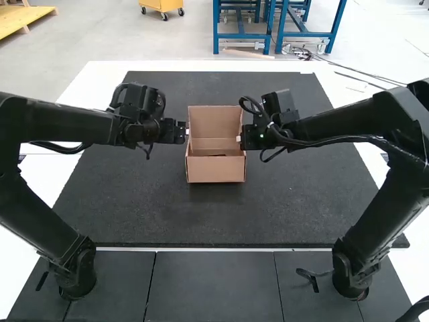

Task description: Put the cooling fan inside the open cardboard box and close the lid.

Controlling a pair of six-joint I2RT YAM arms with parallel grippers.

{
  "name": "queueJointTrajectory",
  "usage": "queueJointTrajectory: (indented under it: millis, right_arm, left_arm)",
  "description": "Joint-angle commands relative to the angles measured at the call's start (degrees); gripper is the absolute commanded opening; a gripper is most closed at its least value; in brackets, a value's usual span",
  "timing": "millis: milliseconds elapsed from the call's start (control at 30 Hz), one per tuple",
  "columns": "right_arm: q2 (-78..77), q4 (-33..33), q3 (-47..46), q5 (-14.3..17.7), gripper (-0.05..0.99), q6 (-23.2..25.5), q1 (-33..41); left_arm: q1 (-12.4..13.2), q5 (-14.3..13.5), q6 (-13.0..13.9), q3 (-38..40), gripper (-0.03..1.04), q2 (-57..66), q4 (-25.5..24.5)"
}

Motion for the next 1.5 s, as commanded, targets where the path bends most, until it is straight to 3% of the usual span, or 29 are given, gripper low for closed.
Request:
queueJointTrajectory:
  millis: [0, 500, 1000, 1467]
  right_arm:
    - [-2.02, -0.85, -0.75, -3.01, -0.02, 0.70, 1.62]
    - [-6.41, -9.29, -1.45, -3.01, -0.02, -1.85, 2.06]
    - [-6.76, -8.33, -6.02, -3.01, -0.02, -2.03, 3.90]
    - [-6.76, -6.39, -7.61, -0.11, -0.01, -1.94, 5.14]
  left_arm:
    - [-0.63, 0.84, 0.21, 0.12, 0.96, -2.37, -0.53]
    - [-2.30, 1.20, 1.09, -2.52, 0.96, -8.08, -4.66]
    - [-3.27, 1.55, 1.62, -6.30, 0.96, -11.24, -3.96]
    - [-4.94, 3.83, 2.23, -8.23, 0.96, -13.18, -6.86]
